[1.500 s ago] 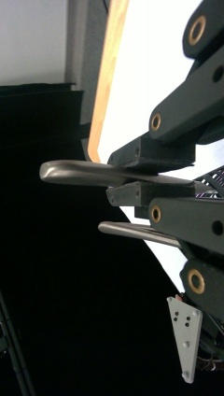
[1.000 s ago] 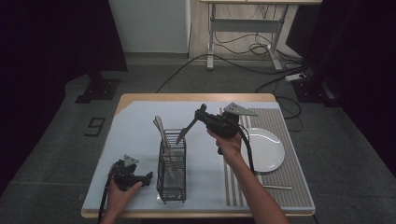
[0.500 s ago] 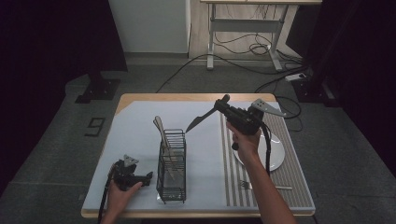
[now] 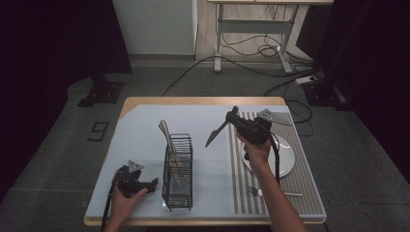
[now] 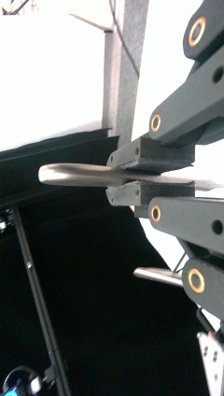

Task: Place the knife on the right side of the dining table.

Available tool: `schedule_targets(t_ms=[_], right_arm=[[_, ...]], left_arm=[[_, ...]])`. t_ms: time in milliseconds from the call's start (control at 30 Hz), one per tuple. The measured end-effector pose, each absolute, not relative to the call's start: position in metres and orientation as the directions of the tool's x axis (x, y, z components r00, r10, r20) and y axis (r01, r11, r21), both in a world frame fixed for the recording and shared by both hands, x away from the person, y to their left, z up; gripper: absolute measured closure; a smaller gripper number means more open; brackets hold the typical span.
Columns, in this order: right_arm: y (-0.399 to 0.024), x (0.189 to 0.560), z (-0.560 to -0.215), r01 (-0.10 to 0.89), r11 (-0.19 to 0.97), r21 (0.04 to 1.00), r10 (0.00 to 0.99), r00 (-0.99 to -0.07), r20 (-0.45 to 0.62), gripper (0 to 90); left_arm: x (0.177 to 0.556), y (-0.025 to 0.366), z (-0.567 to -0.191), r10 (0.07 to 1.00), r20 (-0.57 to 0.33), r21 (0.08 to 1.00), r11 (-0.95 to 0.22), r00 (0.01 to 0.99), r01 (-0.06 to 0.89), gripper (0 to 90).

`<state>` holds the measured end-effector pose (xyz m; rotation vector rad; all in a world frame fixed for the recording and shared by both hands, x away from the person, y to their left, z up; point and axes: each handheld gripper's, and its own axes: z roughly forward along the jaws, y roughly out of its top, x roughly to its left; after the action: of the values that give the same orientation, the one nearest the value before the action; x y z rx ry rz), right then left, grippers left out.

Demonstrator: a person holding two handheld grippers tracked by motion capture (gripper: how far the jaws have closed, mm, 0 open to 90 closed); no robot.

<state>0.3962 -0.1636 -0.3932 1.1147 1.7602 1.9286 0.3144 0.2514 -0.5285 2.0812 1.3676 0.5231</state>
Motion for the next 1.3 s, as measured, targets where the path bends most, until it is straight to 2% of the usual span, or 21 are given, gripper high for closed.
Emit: schedule_targets(t_ms=[600,1300], right_arm=[[-0.174,0.407,-0.413,0.299,-0.185,0.936,0.734,-0.592,0.334,83.4],[-0.204,0.435,-0.424,0.279,-0.224,0.934,0.83,-0.447,0.333,83.3]], left_arm=[[0.314,0.251,-0.529,0.919,0.004,0.662,-0.298,0.394,0.688,0.0],[0.315,0.251,-0.529,0.919,0.004,0.663,-0.298,0.394,0.687,0.0]])
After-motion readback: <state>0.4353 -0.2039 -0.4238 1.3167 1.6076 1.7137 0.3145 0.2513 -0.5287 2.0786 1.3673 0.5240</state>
